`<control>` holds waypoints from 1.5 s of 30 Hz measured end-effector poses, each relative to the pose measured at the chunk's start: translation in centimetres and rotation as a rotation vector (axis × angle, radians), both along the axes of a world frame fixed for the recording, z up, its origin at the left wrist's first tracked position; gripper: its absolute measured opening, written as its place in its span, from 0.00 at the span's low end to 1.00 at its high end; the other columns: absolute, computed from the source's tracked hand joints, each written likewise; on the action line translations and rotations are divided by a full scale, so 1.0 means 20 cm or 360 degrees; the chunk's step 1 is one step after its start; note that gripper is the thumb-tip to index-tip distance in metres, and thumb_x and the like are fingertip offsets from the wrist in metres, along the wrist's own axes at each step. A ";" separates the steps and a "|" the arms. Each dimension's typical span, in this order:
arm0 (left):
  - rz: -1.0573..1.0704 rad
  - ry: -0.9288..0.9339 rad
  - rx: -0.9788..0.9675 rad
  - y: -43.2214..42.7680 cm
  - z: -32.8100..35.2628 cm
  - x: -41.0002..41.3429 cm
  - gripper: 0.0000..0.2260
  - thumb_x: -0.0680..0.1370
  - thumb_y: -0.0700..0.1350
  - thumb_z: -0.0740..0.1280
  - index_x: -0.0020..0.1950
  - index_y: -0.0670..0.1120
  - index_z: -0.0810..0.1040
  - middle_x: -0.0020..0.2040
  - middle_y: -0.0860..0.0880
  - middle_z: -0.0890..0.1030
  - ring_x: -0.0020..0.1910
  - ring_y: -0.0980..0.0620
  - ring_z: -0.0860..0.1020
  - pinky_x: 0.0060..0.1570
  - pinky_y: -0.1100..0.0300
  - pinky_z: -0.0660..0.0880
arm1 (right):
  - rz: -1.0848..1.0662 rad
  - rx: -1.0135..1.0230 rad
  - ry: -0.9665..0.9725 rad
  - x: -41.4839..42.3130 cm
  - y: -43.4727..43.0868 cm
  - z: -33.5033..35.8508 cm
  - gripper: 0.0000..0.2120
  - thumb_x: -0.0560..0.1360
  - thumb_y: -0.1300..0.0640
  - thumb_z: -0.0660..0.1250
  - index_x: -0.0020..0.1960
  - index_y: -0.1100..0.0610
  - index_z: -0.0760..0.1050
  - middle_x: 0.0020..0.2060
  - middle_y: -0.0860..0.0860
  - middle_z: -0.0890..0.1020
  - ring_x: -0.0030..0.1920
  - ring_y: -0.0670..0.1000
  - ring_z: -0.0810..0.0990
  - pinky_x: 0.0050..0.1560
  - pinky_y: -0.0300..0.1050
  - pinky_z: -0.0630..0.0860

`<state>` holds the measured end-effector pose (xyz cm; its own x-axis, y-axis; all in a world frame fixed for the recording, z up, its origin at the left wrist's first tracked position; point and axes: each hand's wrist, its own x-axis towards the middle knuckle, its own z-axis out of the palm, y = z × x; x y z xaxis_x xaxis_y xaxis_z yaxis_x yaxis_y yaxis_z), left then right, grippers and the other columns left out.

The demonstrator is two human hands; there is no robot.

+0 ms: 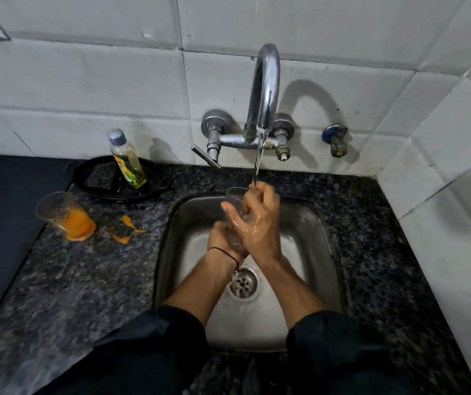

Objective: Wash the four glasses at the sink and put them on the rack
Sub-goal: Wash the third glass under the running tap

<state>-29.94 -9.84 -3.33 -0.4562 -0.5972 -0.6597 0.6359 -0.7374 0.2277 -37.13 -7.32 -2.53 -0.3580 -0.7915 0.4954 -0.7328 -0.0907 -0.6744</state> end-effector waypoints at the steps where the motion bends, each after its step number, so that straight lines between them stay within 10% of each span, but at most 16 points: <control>1: -0.0044 -0.0146 -0.0105 -0.03 0.00 0.01 0.15 0.83 0.50 0.55 0.52 0.44 0.79 0.48 0.44 0.80 0.46 0.47 0.79 0.48 0.52 0.76 | 0.0024 -0.0086 0.0361 -0.03 -0.01 0.00 0.13 0.76 0.48 0.71 0.43 0.58 0.77 0.53 0.56 0.78 0.54 0.53 0.74 0.58 0.43 0.70; 3: -0.0165 -0.0518 -0.0263 -0.06 -0.03 0.01 0.13 0.84 0.51 0.55 0.51 0.46 0.76 0.47 0.46 0.79 0.44 0.47 0.78 0.43 0.52 0.77 | 0.0094 -0.0152 0.0703 -0.08 -0.02 0.03 0.11 0.76 0.50 0.69 0.43 0.59 0.77 0.45 0.55 0.81 0.50 0.56 0.77 0.61 0.52 0.70; 6: 0.0127 -0.0844 -0.0528 -0.08 -0.06 -0.01 0.09 0.82 0.42 0.59 0.48 0.40 0.77 0.42 0.43 0.80 0.43 0.43 0.79 0.34 0.59 0.78 | -0.0003 0.0298 0.0227 -0.05 0.02 0.16 0.12 0.78 0.47 0.68 0.41 0.54 0.76 0.34 0.49 0.81 0.39 0.51 0.79 0.56 0.51 0.73; 10: 0.0150 -0.0616 -0.0649 -0.03 -0.07 -0.03 0.05 0.80 0.44 0.61 0.48 0.45 0.75 0.39 0.47 0.79 0.36 0.51 0.78 0.34 0.60 0.76 | -0.0309 0.0571 -0.0131 -0.05 -0.02 0.25 0.25 0.79 0.43 0.66 0.29 0.52 0.63 0.27 0.48 0.73 0.32 0.54 0.73 0.36 0.45 0.63; 14: -0.0451 -0.0247 -0.0373 -0.02 -0.06 0.00 0.16 0.81 0.57 0.61 0.50 0.44 0.78 0.40 0.46 0.79 0.37 0.51 0.77 0.36 0.57 0.73 | 0.0291 0.0299 0.0368 -0.13 0.02 0.19 0.21 0.80 0.46 0.62 0.30 0.52 0.73 0.25 0.52 0.75 0.29 0.52 0.72 0.39 0.47 0.72; 18: -0.0576 -0.0371 -0.0028 -0.12 -0.07 -0.01 0.13 0.85 0.48 0.52 0.62 0.47 0.73 0.49 0.47 0.75 0.46 0.49 0.75 0.44 0.58 0.74 | 0.0768 0.0573 0.1125 -0.16 0.03 0.14 0.19 0.82 0.46 0.57 0.41 0.52 0.80 0.36 0.52 0.83 0.41 0.53 0.79 0.61 0.53 0.66; 25: 0.0040 -0.0202 -0.0230 -0.11 -0.07 -0.02 0.14 0.83 0.47 0.55 0.44 0.45 0.76 0.34 0.46 0.82 0.32 0.51 0.82 0.33 0.62 0.79 | -0.0291 0.1003 -0.0413 -0.02 -0.02 0.22 0.23 0.81 0.39 0.60 0.40 0.56 0.79 0.43 0.56 0.85 0.47 0.59 0.83 0.42 0.44 0.69; 32: -0.0326 -0.0200 -0.0006 -0.17 0.02 0.04 0.23 0.84 0.55 0.55 0.54 0.36 0.77 0.45 0.35 0.82 0.54 0.41 0.77 0.55 0.49 0.72 | 0.0936 0.1233 0.1077 -0.15 -0.02 0.22 0.14 0.82 0.46 0.59 0.58 0.51 0.79 0.59 0.50 0.81 0.60 0.53 0.77 0.66 0.51 0.63; 36: -0.0118 -0.0148 -0.0212 -0.13 -0.07 0.04 0.22 0.83 0.53 0.59 0.60 0.35 0.77 0.48 0.38 0.84 0.48 0.45 0.83 0.49 0.54 0.82 | 0.0674 0.1235 0.0405 -0.10 0.00 0.19 0.14 0.77 0.54 0.68 0.62 0.53 0.79 0.58 0.54 0.83 0.60 0.55 0.79 0.64 0.50 0.73; 39: -0.0337 -0.0180 -0.0317 -0.14 -0.06 0.09 0.23 0.83 0.55 0.57 0.62 0.36 0.77 0.51 0.38 0.83 0.49 0.44 0.82 0.53 0.51 0.81 | 0.0575 0.1351 -0.0097 -0.07 0.00 0.11 0.22 0.70 0.41 0.68 0.61 0.46 0.79 0.56 0.50 0.84 0.60 0.53 0.81 0.65 0.54 0.75; 42: -0.0796 -0.0449 -0.0088 -0.20 -0.03 0.11 0.20 0.79 0.59 0.58 0.50 0.44 0.78 0.36 0.41 0.83 0.38 0.45 0.80 0.48 0.50 0.74 | 0.0675 0.1293 0.0677 -0.12 0.00 0.09 0.19 0.75 0.47 0.65 0.65 0.44 0.75 0.62 0.52 0.80 0.62 0.56 0.75 0.66 0.51 0.69; 45: -0.0757 -0.0548 0.0039 -0.23 -0.06 0.12 0.24 0.73 0.61 0.69 0.57 0.42 0.77 0.47 0.41 0.82 0.46 0.44 0.79 0.51 0.49 0.76 | 0.0821 0.1021 0.1379 -0.12 0.04 0.16 0.24 0.74 0.65 0.66 0.68 0.49 0.73 0.65 0.50 0.78 0.66 0.55 0.73 0.71 0.54 0.61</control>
<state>-27.56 -14.35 -4.52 -0.4273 -0.3618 -0.8285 0.1261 -0.9313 0.3416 -39.47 -6.47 0.76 0.3328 -0.9350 -0.1228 -0.9422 -0.3349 -0.0032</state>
